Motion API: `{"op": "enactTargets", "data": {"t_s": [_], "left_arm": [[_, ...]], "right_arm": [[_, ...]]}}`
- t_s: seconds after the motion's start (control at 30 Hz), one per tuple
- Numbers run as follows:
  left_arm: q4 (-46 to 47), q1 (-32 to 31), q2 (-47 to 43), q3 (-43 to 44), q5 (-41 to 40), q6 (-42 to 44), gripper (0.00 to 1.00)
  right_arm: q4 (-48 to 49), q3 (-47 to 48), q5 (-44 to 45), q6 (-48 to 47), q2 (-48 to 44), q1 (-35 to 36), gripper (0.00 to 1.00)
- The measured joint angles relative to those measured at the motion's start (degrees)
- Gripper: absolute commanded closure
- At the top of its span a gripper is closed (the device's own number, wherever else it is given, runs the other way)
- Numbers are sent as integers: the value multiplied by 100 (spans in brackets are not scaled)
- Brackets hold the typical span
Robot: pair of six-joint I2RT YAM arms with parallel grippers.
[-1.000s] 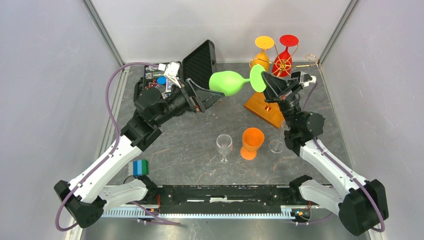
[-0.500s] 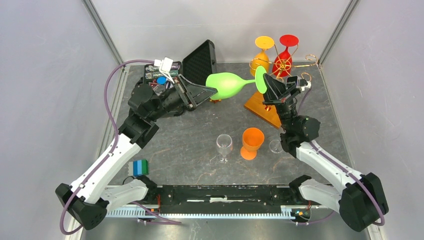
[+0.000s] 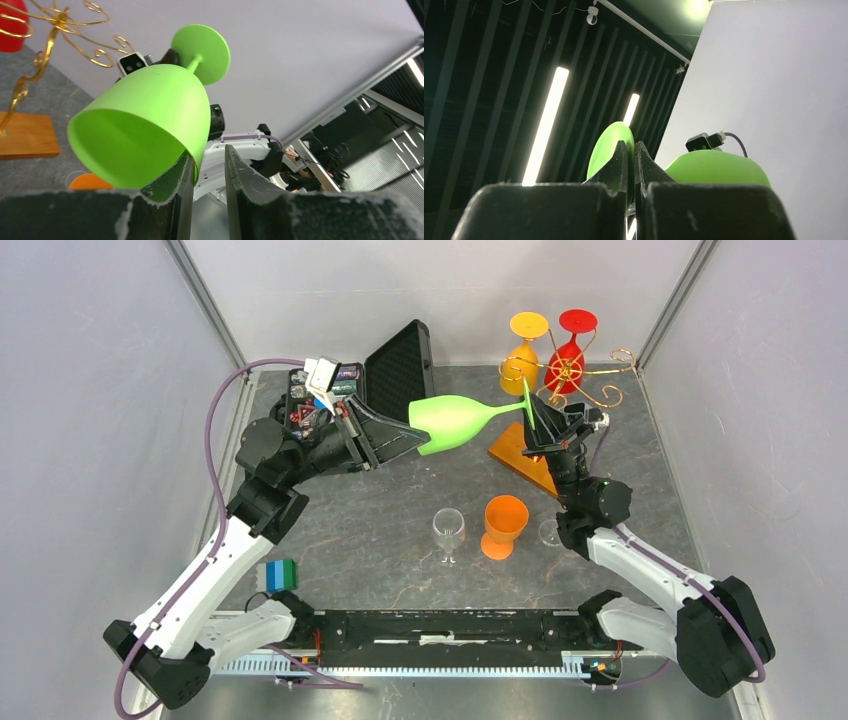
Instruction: Take the wine glass off the wine glass rack
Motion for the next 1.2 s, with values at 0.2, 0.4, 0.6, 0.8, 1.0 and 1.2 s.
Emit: {"op": "enactTargets", "data": {"t_s": [0.2,0.4,0.6,0.8,1.0,1.2], "left_arm": [[496,11,127,0,315,-295,64],[721,24,306,-2,466,-439,55],[752,24,369,-2,490,-466,76],[772,24,380,-2,483,-466,98],[772,24,376,-2,479,-459,98],[599,-20,216,-2,391,-151,98]], "right_arm": [[28,0,11,72,17,0,100],[35,-2,46,83,22,-2,100],[33,-2,33,83,83,-2,100],[35,-2,-2,94,92,2,100],[17,-2,-4,94,92,11,82],[-278,-4,-52,-365,131,15,39]]}}
